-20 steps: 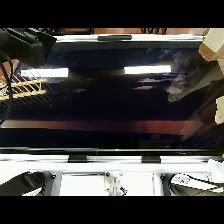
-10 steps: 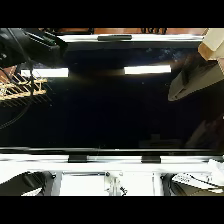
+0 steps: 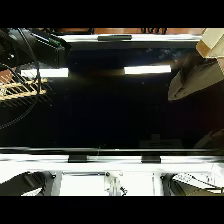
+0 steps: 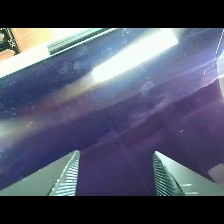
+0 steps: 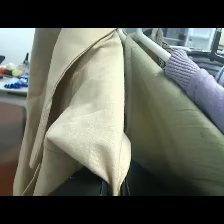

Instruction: Fold the shirts.

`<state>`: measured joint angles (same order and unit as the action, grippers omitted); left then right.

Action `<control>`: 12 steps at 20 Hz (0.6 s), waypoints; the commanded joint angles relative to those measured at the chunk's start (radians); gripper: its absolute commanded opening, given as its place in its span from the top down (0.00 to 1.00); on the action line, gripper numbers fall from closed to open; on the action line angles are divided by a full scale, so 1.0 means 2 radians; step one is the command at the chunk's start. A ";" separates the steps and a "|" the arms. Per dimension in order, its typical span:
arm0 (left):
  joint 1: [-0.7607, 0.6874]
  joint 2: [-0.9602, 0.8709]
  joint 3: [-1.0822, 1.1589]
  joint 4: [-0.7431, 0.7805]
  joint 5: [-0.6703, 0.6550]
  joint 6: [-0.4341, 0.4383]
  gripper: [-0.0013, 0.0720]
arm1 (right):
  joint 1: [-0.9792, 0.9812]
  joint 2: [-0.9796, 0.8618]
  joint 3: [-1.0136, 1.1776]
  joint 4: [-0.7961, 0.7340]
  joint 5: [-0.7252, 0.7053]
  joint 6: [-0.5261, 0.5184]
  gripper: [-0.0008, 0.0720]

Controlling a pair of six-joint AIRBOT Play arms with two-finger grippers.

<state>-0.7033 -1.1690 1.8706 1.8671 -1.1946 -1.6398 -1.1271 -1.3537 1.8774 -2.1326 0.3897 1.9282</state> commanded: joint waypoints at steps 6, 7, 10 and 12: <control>0.000 0.000 0.000 0.000 0.000 0.000 0.25 | -0.002 0.027 0.000 0.047 0.008 -0.015 0.36; 0.000 0.000 0.000 0.000 0.000 0.000 0.25 | -0.002 0.034 0.000 0.047 0.008 -0.016 0.36; 0.000 0.000 0.000 0.000 0.000 0.000 0.25 | -0.002 0.061 0.000 0.067 0.033 -0.017 0.36; 0.000 0.000 0.000 0.000 0.000 0.002 0.25 | 0.000 0.079 0.000 0.101 0.083 -0.028 0.36</control>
<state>-0.7033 -1.1690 1.8706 1.8671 -1.1942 -1.6398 -1.1305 -1.2419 1.8774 -2.0094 0.4519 1.8938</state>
